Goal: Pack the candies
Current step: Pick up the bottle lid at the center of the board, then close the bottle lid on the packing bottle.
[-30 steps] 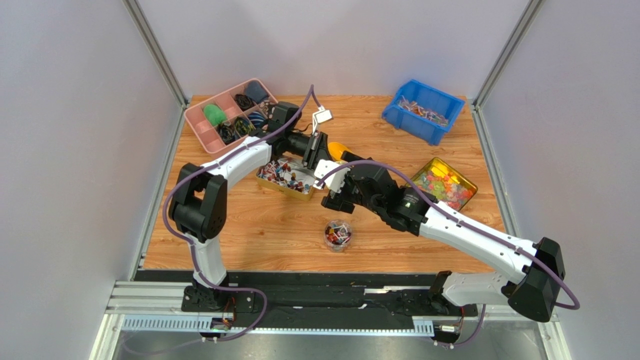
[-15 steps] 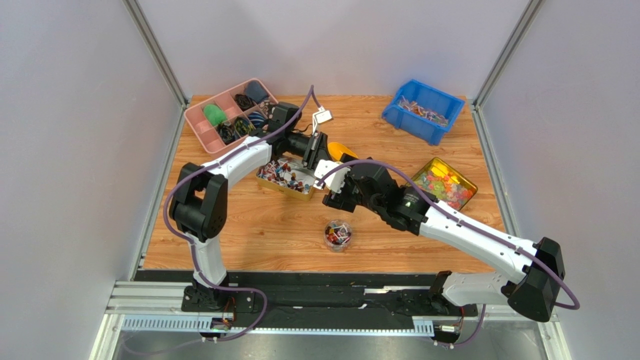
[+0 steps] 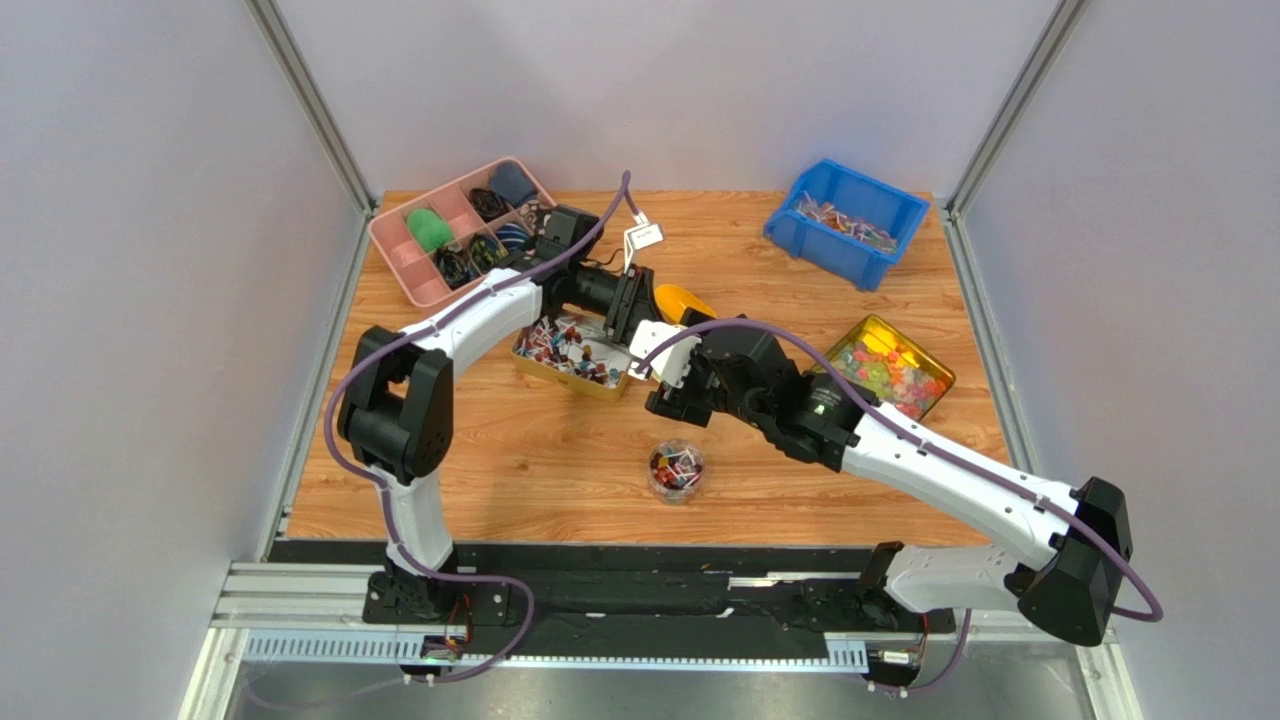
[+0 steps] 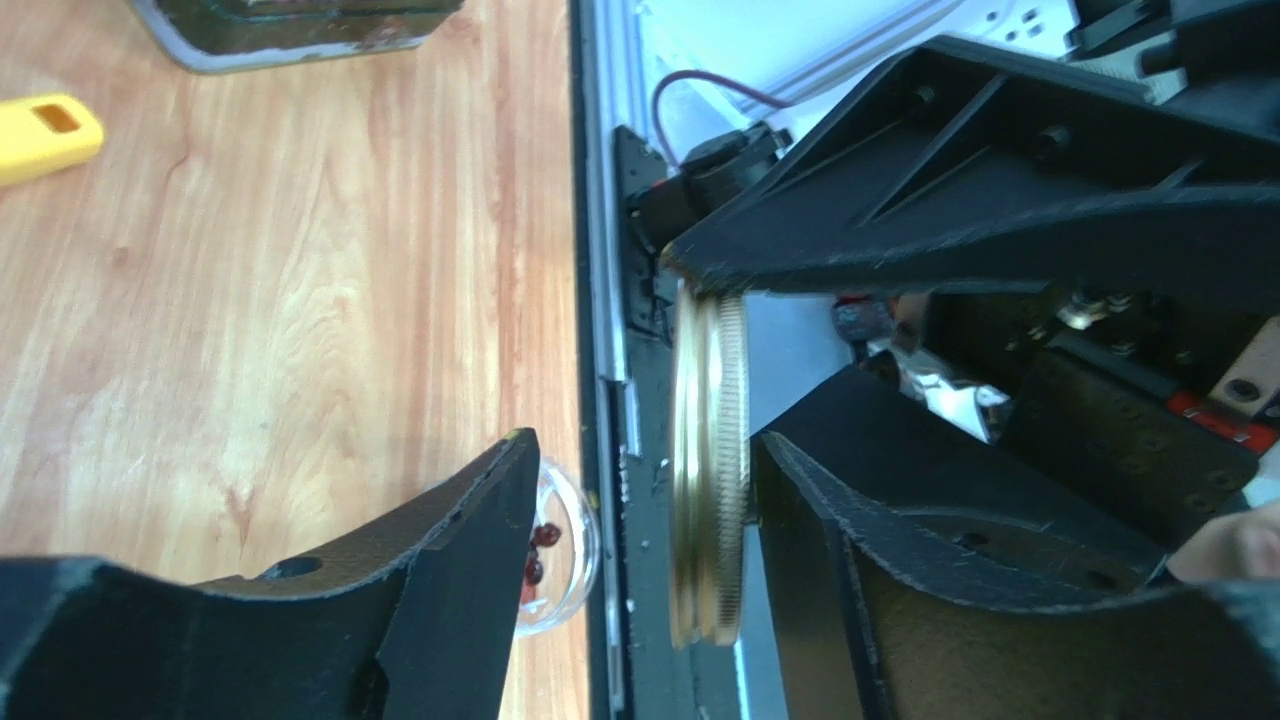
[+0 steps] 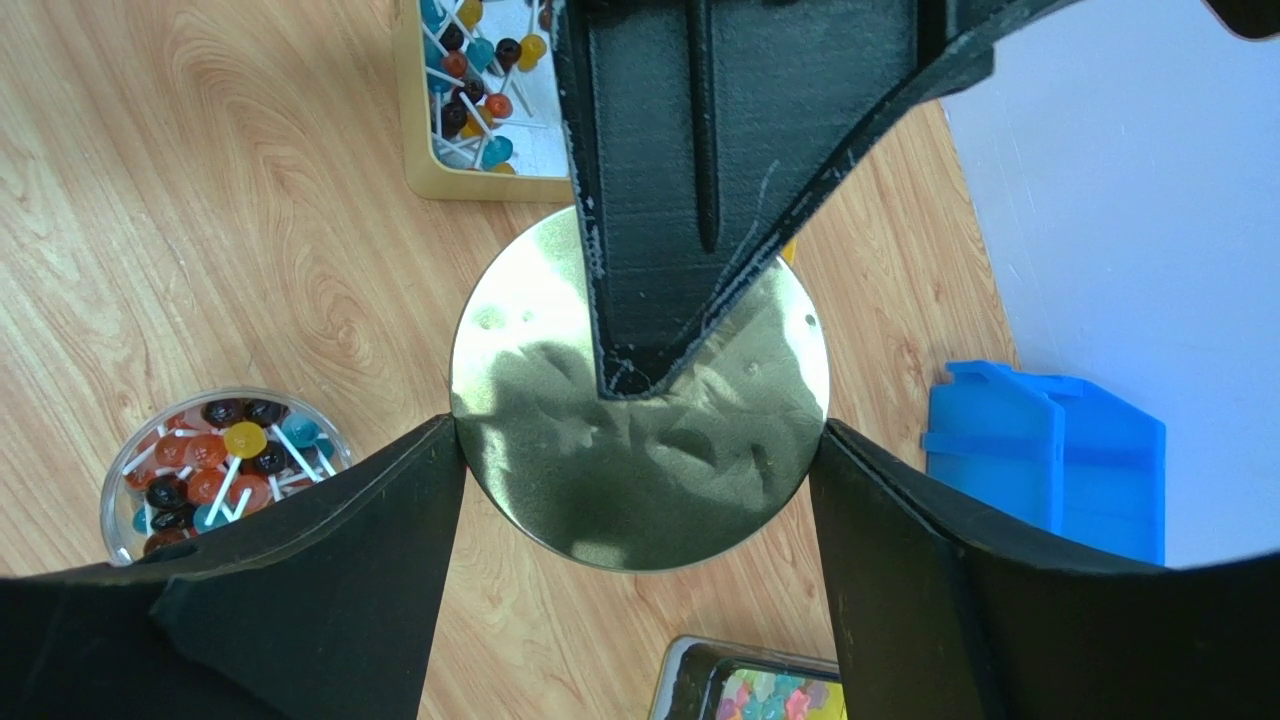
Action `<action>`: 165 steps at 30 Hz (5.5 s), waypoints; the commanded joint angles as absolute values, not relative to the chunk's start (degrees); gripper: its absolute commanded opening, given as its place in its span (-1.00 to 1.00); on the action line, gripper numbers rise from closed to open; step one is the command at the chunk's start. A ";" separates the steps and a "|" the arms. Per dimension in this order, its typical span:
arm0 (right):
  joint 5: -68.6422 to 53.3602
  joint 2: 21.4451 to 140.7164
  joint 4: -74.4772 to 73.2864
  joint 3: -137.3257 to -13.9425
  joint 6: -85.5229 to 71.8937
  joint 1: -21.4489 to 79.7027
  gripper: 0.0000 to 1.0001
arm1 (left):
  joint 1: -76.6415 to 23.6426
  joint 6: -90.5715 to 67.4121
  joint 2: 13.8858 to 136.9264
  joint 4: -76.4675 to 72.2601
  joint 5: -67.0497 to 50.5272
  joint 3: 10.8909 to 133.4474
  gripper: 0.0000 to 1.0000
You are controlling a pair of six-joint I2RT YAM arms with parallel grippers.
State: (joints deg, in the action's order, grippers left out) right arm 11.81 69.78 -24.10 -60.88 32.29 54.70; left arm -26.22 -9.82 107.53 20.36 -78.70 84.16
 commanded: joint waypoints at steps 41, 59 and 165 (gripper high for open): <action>-11.25 65.39 -36.03 -59.06 28.65 43.15 0.27 | -37.35 17.57 93.07 -63.19 -48.00 18.19 0.98; -14.24 67.59 -43.07 -59.15 30.76 42.63 0.27 | -42.19 14.50 109.33 -78.84 -47.90 22.50 0.98; -9.14 88.33 -27.60 -53.79 23.38 40.34 0.50 | -39.99 1.14 118.83 -87.54 -48.34 33.31 0.96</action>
